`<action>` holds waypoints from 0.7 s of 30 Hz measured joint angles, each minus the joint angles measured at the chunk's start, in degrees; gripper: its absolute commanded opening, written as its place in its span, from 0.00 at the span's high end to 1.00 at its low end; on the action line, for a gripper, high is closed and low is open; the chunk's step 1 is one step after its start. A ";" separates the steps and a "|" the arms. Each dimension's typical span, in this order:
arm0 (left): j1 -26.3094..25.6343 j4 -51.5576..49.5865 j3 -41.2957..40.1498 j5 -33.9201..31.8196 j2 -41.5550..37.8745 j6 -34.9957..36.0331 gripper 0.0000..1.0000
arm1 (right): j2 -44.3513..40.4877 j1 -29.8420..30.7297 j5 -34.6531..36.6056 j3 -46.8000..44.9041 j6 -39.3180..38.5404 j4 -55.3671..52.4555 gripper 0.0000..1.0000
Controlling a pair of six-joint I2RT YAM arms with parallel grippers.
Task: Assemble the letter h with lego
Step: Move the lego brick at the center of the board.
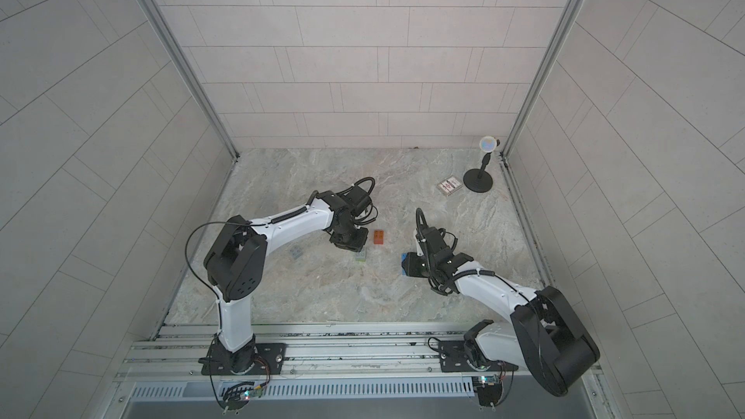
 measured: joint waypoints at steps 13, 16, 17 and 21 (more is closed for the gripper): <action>0.17 -1.27 2.82 0.55 2.14 0.55 0.76 | 9.51 1.20 -5.75 14.51 2.56 -4.57 0.77; 0.50 -1.31 3.19 0.55 2.45 0.57 0.76 | 10.10 2.10 -7.08 14.51 3.28 -4.22 0.79; 0.68 -1.31 3.21 0.59 2.54 0.57 0.76 | 10.91 2.49 -8.17 14.51 3.67 -3.45 0.80; 0.94 -1.29 3.28 0.63 2.95 0.48 0.76 | 15.74 3.50 -11.98 14.56 5.38 -0.26 0.82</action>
